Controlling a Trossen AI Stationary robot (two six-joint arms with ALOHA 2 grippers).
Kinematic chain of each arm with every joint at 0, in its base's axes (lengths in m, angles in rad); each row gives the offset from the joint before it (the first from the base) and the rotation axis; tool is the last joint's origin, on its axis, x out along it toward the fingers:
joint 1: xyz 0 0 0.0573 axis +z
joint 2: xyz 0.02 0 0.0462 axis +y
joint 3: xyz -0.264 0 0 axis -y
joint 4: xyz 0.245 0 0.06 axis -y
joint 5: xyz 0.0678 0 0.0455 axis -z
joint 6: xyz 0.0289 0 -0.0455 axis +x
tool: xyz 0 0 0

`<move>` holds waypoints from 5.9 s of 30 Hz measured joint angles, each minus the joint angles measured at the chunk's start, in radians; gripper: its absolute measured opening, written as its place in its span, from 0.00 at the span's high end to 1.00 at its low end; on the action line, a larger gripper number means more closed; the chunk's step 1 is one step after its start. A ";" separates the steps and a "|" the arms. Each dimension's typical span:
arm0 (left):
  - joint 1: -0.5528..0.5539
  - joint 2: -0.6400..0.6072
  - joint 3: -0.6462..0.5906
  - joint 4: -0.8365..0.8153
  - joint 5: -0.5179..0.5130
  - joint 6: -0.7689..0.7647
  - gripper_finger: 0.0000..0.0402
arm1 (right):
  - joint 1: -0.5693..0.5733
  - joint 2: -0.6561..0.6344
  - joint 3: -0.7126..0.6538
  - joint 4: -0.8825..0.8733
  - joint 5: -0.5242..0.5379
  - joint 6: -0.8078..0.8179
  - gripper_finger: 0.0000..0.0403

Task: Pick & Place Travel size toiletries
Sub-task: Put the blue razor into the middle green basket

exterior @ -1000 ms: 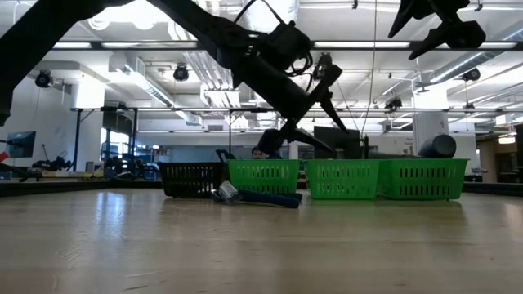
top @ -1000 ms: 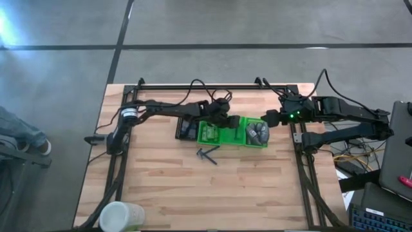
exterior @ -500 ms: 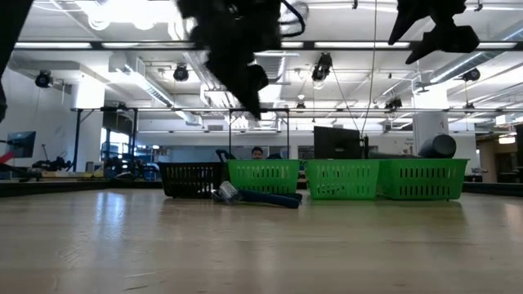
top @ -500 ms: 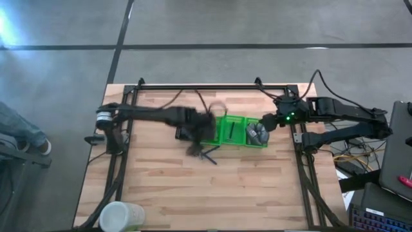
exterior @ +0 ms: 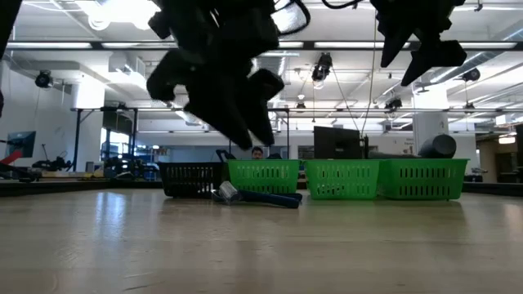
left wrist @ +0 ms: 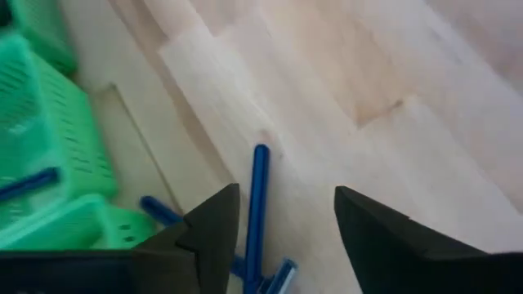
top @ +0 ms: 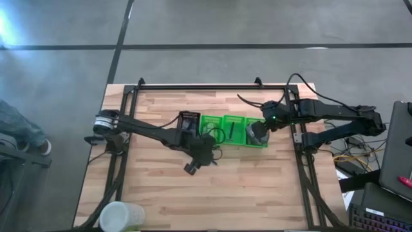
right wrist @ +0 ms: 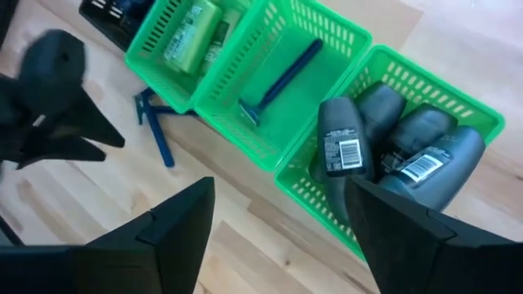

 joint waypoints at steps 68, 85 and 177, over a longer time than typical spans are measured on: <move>0.079 0.036 0.217 -0.069 -0.012 -0.294 0.89 | 0.000 -0.004 -0.002 -0.001 -0.002 0.010 0.38; 0.376 0.088 0.150 0.531 0.080 -1.506 0.91 | 0.011 -0.191 -0.012 -0.008 0.140 0.101 0.43; -0.441 -1.080 -0.448 -0.343 -0.731 -1.310 0.54 | 0.180 0.891 0.359 0.418 -0.130 -1.350 0.42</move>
